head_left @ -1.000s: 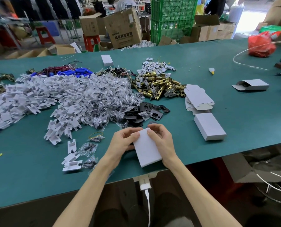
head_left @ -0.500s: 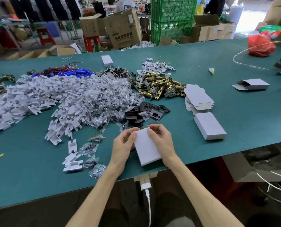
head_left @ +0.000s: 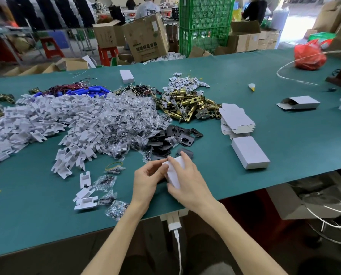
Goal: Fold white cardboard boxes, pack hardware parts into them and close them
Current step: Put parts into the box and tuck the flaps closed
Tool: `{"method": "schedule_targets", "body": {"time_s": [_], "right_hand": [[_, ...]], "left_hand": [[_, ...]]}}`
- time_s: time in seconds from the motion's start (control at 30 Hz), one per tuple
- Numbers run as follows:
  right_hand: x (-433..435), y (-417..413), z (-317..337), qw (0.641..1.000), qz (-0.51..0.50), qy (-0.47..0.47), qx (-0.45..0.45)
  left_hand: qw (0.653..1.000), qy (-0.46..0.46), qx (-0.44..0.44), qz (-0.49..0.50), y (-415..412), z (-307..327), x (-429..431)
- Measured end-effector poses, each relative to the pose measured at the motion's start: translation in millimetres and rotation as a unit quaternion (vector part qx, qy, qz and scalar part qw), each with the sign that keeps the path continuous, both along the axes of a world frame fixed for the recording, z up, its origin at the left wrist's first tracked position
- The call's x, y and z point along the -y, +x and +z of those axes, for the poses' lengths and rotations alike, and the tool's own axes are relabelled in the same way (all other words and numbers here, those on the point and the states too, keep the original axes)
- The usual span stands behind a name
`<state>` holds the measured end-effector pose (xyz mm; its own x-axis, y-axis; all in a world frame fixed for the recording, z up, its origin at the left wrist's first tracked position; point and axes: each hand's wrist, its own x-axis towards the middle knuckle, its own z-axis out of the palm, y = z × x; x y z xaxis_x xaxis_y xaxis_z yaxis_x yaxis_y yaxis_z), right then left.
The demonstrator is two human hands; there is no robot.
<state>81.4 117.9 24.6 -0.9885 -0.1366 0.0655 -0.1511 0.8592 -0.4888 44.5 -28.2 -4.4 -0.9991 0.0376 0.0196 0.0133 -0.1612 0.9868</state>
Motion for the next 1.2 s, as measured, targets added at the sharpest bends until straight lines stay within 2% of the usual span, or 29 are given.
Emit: {"method": "schedule_targets", "body": {"time_s": [0.23,0.37,0.43,0.47,0.5,0.57,0.63,0.67,0.83,1.2], "right_hand": [[-53.2,-7.9,2.2,0.993,-0.111,0.038,-0.01],[-78.7,-16.1,4.7,0.987,-0.145,0.076,0.013],[-76.4,-18.0,5.9,0.98,-0.148,0.13,-0.011],[-70.4,-18.4,6.3,0.982,-0.138,0.122,-0.04],[-61.5,-17.7,7.0,0.988,-0.116,0.075,-0.064],[-37.2,-14.5,9.4,0.992,-0.059,-0.105,-0.043],[-18.3,-13.8,4.3,0.968,-0.043,-0.245,0.016],[-13.8,-14.9,0.3,0.959,-0.062,-0.276,0.032],[-28.5,-22.7,-12.3,0.915,-0.155,-0.371,0.023],[-119.4,-42.0,-9.7,0.9,-0.21,-0.381,-0.012]], "left_hand": [[1.0,0.008,-0.017,0.003,-1.8,-3.5,-0.2],[0.999,-0.029,-0.024,-0.003,-2.9,-6.3,-1.9],[0.999,-0.042,-0.03,-0.007,-3.2,-8.0,-2.7],[0.999,-0.043,-0.032,-0.008,-3.2,-8.4,-2.5],[0.998,-0.042,-0.035,-0.009,-3.0,-8.4,-2.6],[0.998,-0.043,-0.041,-0.012,-2.4,-7.6,-2.4],[0.997,-0.057,-0.046,-0.013,-2.0,-7.1,-1.8],[0.997,-0.063,-0.047,-0.012,-2.0,-7.6,-0.9],[0.996,-0.08,-0.043,-0.005,-2.9,-11.3,-1.1],[0.993,-0.109,-0.037,-0.005,-0.9,-8.8,0.2]]}}
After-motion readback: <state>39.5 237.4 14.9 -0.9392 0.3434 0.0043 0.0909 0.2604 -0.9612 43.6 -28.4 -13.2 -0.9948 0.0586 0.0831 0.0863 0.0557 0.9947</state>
